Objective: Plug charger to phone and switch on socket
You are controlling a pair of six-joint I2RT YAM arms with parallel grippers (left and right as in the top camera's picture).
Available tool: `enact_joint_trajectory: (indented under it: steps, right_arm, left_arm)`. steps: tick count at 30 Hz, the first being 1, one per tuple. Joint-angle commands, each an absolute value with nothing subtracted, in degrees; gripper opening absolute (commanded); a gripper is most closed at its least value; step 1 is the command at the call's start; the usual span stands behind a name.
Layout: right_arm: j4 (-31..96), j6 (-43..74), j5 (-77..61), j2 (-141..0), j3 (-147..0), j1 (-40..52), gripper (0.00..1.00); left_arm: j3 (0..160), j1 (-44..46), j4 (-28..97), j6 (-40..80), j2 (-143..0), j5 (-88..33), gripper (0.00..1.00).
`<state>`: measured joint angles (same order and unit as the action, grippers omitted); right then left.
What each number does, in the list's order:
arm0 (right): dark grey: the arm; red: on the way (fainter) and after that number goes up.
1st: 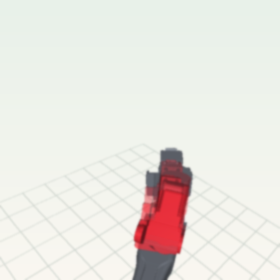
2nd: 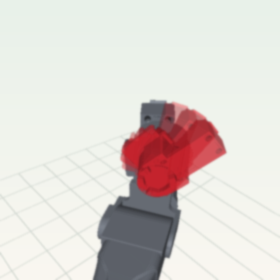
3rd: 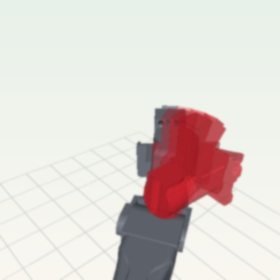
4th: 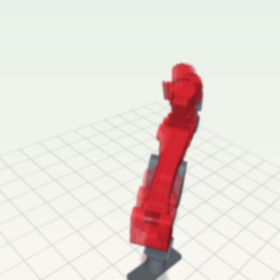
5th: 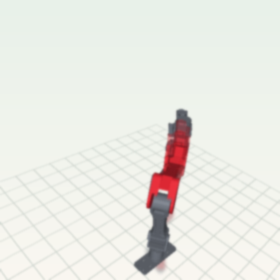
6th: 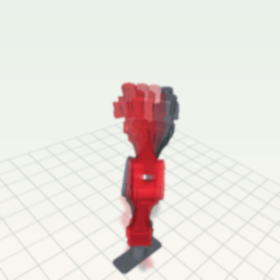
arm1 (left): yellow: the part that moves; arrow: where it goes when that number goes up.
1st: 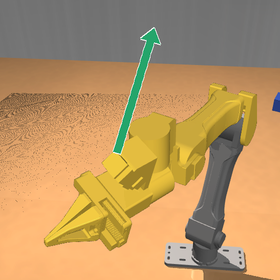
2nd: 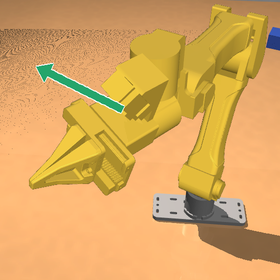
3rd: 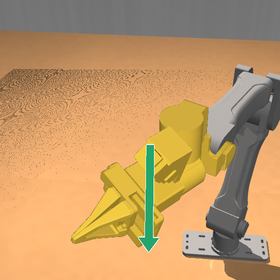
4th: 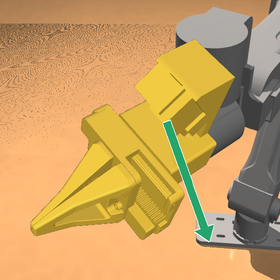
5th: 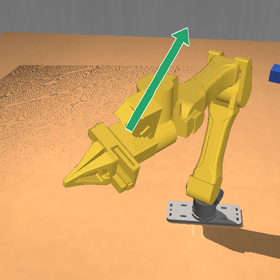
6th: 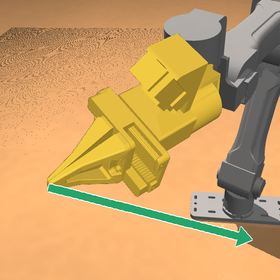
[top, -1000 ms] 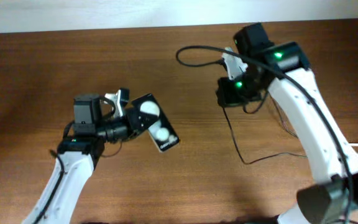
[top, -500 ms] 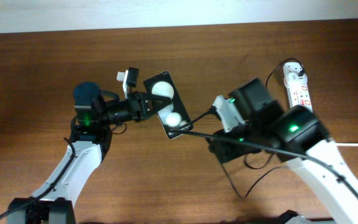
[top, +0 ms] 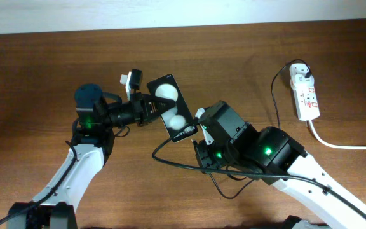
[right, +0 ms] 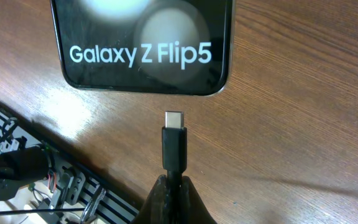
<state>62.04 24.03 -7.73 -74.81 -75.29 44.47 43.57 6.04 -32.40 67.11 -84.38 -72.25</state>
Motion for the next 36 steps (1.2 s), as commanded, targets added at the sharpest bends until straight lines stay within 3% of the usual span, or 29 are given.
enact_joint_trajectory:
  steps: [1, 36]
  right_arm:
    - [61.12, 24.51, -8.95, -74.02, -74.87, 44.80, 0.04]
    - [58.13, 24.49, -11.60, -75.11, -74.85, 44.99, 0.04]
  left_arm:
    - [44.34, 6.24, -32.93, 67.29, -84.09, -73.34, 0.00]
    - [44.34, 6.24, -32.29, 71.37, -84.09, -74.02, 0.00]
